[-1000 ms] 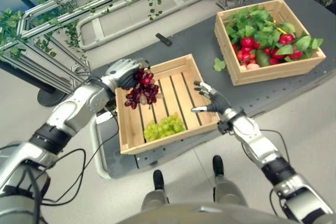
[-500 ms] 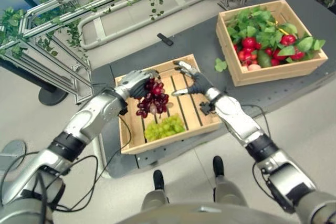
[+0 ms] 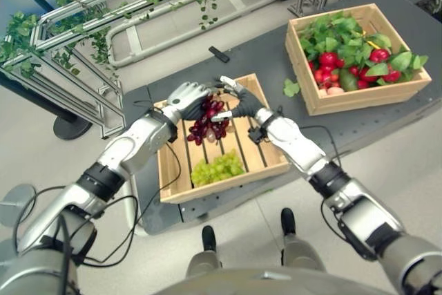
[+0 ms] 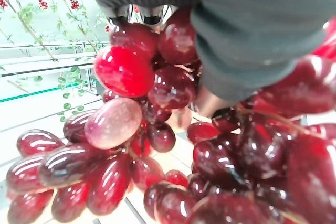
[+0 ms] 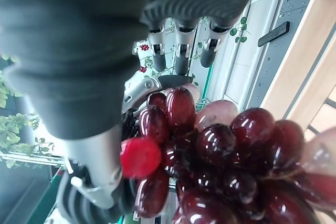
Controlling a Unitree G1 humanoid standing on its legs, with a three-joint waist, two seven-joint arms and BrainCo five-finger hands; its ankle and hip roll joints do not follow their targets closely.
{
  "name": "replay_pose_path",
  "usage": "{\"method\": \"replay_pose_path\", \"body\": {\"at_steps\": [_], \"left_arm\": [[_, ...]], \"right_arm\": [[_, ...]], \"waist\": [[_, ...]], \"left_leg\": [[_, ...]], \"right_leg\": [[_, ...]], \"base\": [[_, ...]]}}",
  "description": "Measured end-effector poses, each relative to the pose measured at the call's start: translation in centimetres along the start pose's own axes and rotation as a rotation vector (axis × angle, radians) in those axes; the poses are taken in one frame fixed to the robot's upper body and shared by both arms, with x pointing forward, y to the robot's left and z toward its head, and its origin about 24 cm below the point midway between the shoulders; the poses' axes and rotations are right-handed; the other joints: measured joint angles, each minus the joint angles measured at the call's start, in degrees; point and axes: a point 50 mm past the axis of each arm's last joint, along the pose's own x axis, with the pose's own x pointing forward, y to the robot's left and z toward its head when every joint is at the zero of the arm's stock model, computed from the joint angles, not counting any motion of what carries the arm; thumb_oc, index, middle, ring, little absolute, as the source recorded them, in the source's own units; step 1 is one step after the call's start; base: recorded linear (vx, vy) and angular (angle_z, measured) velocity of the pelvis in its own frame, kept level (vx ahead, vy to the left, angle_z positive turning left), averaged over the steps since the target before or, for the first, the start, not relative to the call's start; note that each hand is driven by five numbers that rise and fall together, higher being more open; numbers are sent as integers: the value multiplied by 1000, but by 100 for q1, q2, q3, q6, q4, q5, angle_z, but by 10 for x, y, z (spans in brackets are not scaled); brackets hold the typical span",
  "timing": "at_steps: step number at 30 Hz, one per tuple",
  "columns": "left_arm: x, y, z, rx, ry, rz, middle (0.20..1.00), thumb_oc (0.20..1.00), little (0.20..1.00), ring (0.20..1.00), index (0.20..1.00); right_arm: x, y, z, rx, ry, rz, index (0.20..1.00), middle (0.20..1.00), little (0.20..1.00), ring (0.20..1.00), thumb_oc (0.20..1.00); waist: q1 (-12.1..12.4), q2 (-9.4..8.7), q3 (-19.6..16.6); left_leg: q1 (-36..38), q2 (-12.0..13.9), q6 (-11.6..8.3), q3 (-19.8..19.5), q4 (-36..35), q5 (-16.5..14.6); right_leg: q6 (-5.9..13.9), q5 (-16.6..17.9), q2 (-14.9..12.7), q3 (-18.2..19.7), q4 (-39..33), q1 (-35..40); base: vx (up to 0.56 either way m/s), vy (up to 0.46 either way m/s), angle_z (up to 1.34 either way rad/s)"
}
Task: Pick up the fruits from the basket on one side to the basket on the other side
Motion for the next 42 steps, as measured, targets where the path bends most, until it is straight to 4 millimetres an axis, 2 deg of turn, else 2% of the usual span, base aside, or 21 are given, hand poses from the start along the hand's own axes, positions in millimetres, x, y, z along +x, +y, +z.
{"method": "replay_pose_path", "body": {"at_steps": [8, 11, 17, 23, 27, 42], "left_arm": [[-2, -2, -9, 6, 35, 11, 200, 200, 200, 200, 200], [-5, 0, -17, 16, 79, 15, 200, 200, 200, 200, 200], [-5, 2, -17, 15, 80, 25, 200, 200, 200, 200, 200], [-7, 21, -25, 16, 102, 95, 200, 200, 200, 200, 200], [-13, 38, -11, 22, 20, 149, 200, 200, 200, 200, 200], [-16, 30, -9, 3, 18, 132, 200, 200, 200, 200, 200]], "right_arm": [[-3, -1, 5, 57, -25, 29, 1000, 1000, 1000, 1000, 1000], [-15, -2, 11, 73, -81, 33, 1000, 1000, 1000, 1000, 1000], [-30, -3, -7, 73, -22, 35, 1000, 1000, 1000, 1000, 1000], [-33, -1, -11, -5, -2, 55, 1000, 1000, 1000, 1000, 1000], [-41, 2, -25, -35, 57, 66, 1000, 1000, 1000, 1000, 1000], [-39, 7, -34, -70, 92, 29, 1000, 1000, 1000, 1000, 1000]], "waist": [[16, -1, 0], [-3, 0, -1], [-1, 1, -1], [-21, 1, -1], [79, 6, -3], [108, 12, -7]], "left_leg": [[-7, 0, 0, -1, 0, 0], [-14, 0, 0, -4, 0, 0], [-21, 1, 1, -4, -1, -3], [-49, 2, 3, -1, -1, -10], [-100, -4, 1, -48, 0, -8], [-86, -1, 2, -55, 0, -8]], "right_leg": [[-2, -4, -2, -15, 1, 0], [-3, -22, -3, -27, 0, -4], [-2, -34, -5, -38, -1, -6], [8, -44, -5, -43, -2, -33], [5, -40, -10, -90, 1, -50], [6, -42, -10, -113, -1, -31]], "base": [[0, 0, 0], [0, 0, 0], [0, 0, 0], [1, -2, 1], [7, -8, 6], [1, 0, 0]]}}
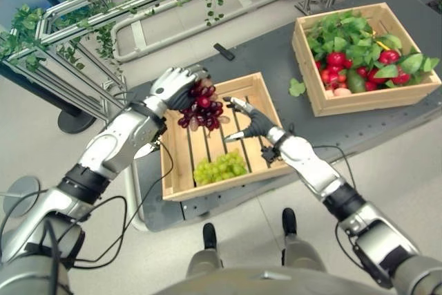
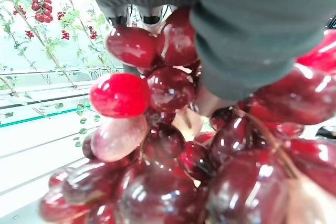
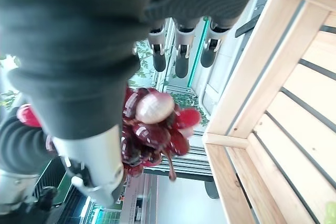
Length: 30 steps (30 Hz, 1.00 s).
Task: Pick up the fruits from the basket on one side to the basket on the other side
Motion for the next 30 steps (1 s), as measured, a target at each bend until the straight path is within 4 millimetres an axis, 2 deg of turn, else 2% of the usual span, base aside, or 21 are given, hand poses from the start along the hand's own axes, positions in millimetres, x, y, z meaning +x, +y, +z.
{"method": "replay_pose_path", "body": {"at_steps": [8, 15, 20, 24, 30], "left_arm": [[-1, -2, -1, -2, 5, -4, 200, 200, 200, 200, 200], [-5, -11, -1, -27, 20, -24, 200, 200, 200, 200, 200], [-8, -20, 2, -59, 26, -38, 200, 200, 200, 200, 200], [-9, -21, 2, -67, 27, -38, 200, 200, 200, 200, 200], [-4, -25, 12, -122, 13, -19, 200, 200, 200, 200, 200]], "right_arm": [[0, 10, 1, 72, -19, 26, 1000, 1000, 1000, 1000, 1000], [1, 24, -6, 252, 2, 48, 1000, 1000, 1000, 1000, 1000], [2, 26, -6, 278, 2, 45, 1000, 1000, 1000, 1000, 1000], [3, 28, -14, 295, 37, 24, 1000, 1000, 1000, 1000, 1000], [5, 32, -12, 395, 29, 5, 1000, 1000, 1000, 1000, 1000]], "waist": [[-1, 3, -2], [4, 3, -2], [-5, 10, -7], [7, 10, -8], [5, 11, -8]], "left_leg": [[12, 0, 0, 2, 0, 0], [84, 0, 3, 8, 0, -2], [85, 2, 16, 7, -1, -10], [84, 0, 1, 7, -1, 0], [90, 1, 0, 4, 0, 0]], "right_leg": [[0, 0, 0, 0, 0, 7], [-1, -5, -3, 2, -4, 76], [-2, -5, -2, 3, -2, 76], [-2, -4, -4, 3, 0, 77], [-3, -3, -3, 1, 0, 84]], "base": [[0, 0, 0], [0, 0, 0], [0, 0, 0], [0, 0, 0], [0, 0, 0]]}}
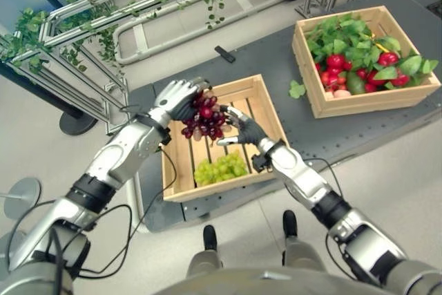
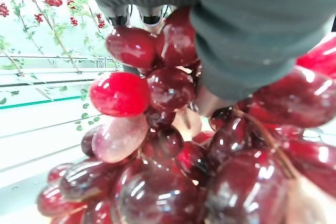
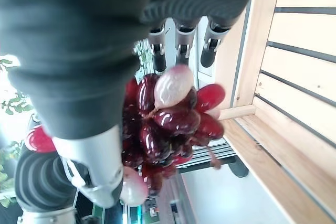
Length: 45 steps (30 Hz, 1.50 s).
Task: Pick up the fruits from the basket on one side to the basket on the other side
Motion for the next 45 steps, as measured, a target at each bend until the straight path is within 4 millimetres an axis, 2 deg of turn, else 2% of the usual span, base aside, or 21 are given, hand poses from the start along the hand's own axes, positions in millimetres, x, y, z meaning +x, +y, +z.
{"method": "replay_pose_path", "body": {"at_steps": [10, 15, 25, 35, 45], "left_arm": [[8, -5, 9, -97, 5, 31, 200, 200, 200, 200, 200], [11, -7, 14, -154, 9, 56, 200, 200, 200, 200, 200], [12, -14, 12, -214, 40, 51, 200, 200, 200, 200, 200], [13, -18, 15, -280, 45, 54, 200, 200, 200, 200, 200], [10, -28, 19, -364, 58, 46, 200, 200, 200, 200, 200]], "right_arm": [[6, 20, -12, 308, 37, 21, 1000, 1000, 1000, 1000, 1000], [7, 23, -15, 376, 45, 24, 1000, 1000, 1000, 1000, 1000], [6, 25, -20, 388, 67, 34, 1000, 1000, 1000, 1000, 1000], [6, 26, -23, 384, 78, 32, 1000, 1000, 1000, 1000, 1000], [5, 24, -30, 297, 110, 14, 1000, 1000, 1000, 1000, 1000]], "waist": [[2, -1, -30], [4, 5, -65], [7, 5, -221], [14, 6, -225], [20, 5, -279]], "left_leg": [[11, 0, 0, -19, 0, 0], [11, 1, 0, -24, 0, 1], [14, 1, 4, -77, 0, -1], [14, 1, 2, -81, 0, 2], [13, 2, 15, -88, 0, -5]], "right_leg": [[0, -1, -1, -6, -1, 24], [-1, -1, 0, -11, 0, 28], [-1, -10, -1, -26, -6, 54], [-2, -10, 0, -28, -4, 55], [0, -18, 0, -36, -27, 59]], "base": [[0, 0, 0], [0, 0, 0], [4, -1, 1], [0, 0, 0], [0, 0, 0]]}}
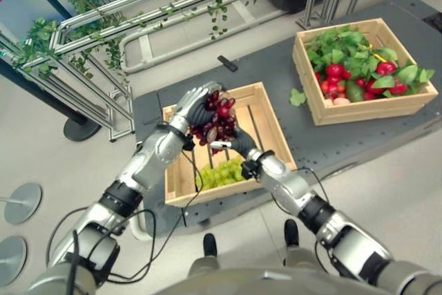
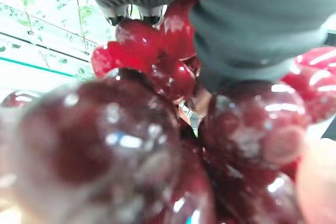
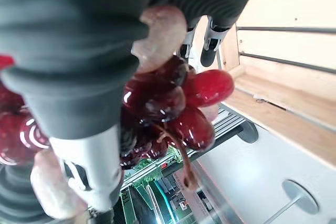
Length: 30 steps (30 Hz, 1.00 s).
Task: Pick up the fruits from the basket on one side to the basket on the other side
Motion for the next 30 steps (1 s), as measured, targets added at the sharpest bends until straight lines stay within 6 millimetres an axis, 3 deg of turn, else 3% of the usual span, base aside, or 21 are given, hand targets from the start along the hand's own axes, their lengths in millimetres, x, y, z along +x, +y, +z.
{"method": "replay_pose_path", "body": {"at_steps": [18, 19, 20, 22, 24, 30], "left_arm": [[-8, -13, -3, -165, 53, 22, 200, 200, 200, 200, 200], [-8, -13, -4, -178, 62, 25, 200, 200, 200, 200, 200], [-8, -14, -4, -182, 65, 28, 200, 200, 200, 200, 200], [-9, -13, -6, -190, 79, 36, 200, 200, 200, 200, 200], [-9, -13, -6, -213, 85, 42, 200, 200, 200, 200, 200], [-8, -13, -5, -265, 91, 60, 200, 200, 200, 200, 200]], "right_arm": [[1, 0, -7, 141, 12, -20, 1000, 1000, 1000, 1000, 1000], [1, 0, -7, 141, 12, -21, 900, 900, 900, 900, 900], [1, 0, -7, 141, 12, -21, 900, 900, 900, 900, 900], [1, 0, -7, 141, 12, -21, 542, 542, 542, 542, 542], [1, 0, -7, 141, 12, -24, 366, 366, 366, 366, 366], [1, -1, -7, 139, 13, -42, 200, 200, 200, 200, 200]], "waist": [[13, -4, -5], [18, -4, -5], [19, -4, -5], [19, -4, -5], [17, -4, -5], [19, -4, -5]], "left_leg": [[0, 1, -2, -12, 0, 2], [0, 1, -3, -13, 0, 2], [0, 1, -2, -13, 0, 1], [0, 2, -1, -15, 0, 1], [0, 2, -1, -16, 1, 1], [-1, 4, -1, -22, 0, 1]], "right_leg": [[1, -4, 0, -16, -2, 10], [1, -4, 0, -18, -2, 12], [1, -4, 0, -19, -2, 13], [1, -4, 0, -19, -2, 13], [2, -4, 1, -21, -2, 13], [0, -8, 1, -31, -2, 20]], "base": [[0, 0, 0], [0, 0, 0], [0, 0, 0], [0, 0, 0], [0, 0, 0], [0, 0, 0]]}}
